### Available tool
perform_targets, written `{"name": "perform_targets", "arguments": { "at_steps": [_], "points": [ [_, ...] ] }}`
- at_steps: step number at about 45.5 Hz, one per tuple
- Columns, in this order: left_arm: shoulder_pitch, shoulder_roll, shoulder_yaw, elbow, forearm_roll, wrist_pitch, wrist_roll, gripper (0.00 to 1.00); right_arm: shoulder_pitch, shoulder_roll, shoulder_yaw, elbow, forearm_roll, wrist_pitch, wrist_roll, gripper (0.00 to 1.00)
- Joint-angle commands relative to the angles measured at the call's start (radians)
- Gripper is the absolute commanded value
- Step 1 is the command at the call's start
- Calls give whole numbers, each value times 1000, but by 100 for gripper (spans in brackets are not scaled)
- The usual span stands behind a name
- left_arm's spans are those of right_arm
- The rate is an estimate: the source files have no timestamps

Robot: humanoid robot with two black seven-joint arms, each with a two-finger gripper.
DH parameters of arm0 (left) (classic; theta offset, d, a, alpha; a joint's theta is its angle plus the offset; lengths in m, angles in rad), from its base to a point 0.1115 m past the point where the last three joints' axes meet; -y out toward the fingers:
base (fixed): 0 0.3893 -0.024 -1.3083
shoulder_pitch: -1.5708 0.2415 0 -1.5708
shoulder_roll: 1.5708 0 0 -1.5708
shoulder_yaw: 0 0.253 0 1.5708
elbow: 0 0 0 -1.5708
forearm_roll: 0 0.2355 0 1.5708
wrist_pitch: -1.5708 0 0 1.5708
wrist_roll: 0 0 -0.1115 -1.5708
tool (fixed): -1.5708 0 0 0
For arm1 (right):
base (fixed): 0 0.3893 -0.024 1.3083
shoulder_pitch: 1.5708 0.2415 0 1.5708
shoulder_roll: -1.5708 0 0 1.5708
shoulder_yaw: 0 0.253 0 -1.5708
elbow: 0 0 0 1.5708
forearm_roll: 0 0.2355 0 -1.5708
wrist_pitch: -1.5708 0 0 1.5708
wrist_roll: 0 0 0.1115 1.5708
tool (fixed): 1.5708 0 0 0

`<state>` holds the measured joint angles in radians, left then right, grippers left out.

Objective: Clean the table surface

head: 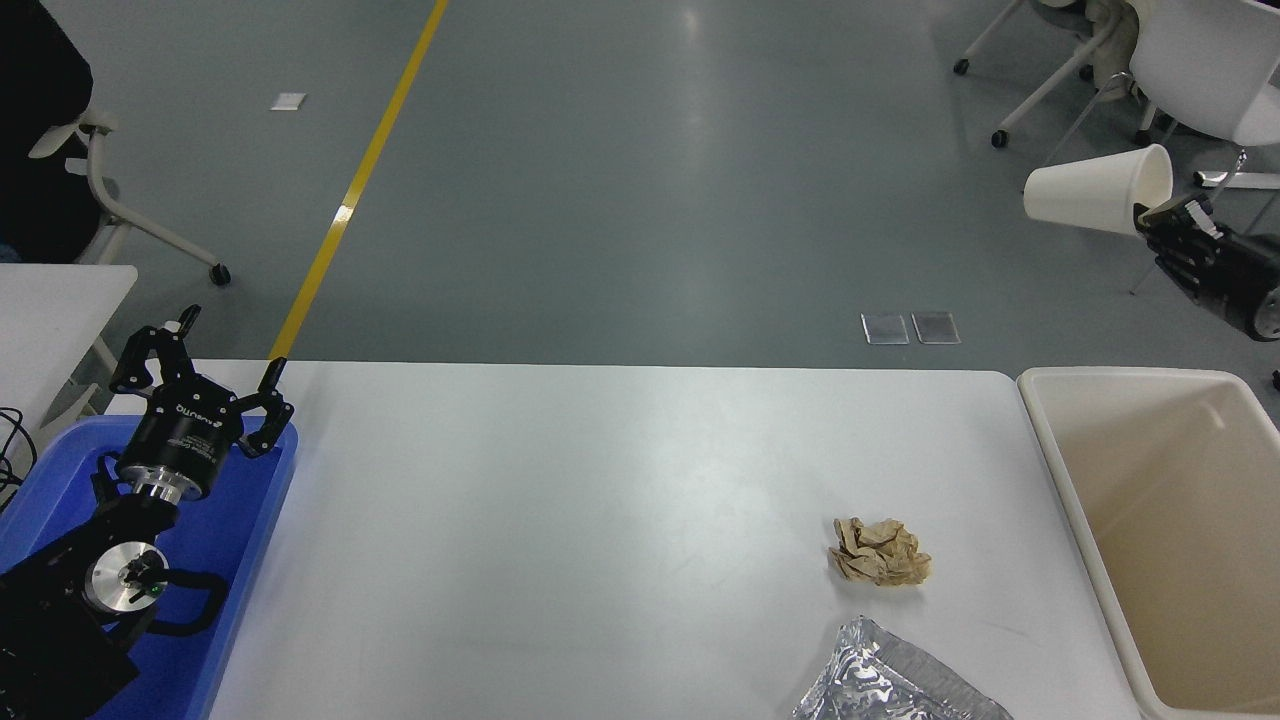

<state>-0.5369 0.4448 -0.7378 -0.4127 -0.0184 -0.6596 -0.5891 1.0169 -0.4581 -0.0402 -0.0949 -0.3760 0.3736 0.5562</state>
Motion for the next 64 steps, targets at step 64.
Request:
{"name": "perform_targets", "arguments": {
  "at_steps": [64],
  "points": [
    [0, 0, 0, 0, 0, 0, 0, 100, -253, -44, -30, 23, 71, -285, -519, 0]
  ]
}}
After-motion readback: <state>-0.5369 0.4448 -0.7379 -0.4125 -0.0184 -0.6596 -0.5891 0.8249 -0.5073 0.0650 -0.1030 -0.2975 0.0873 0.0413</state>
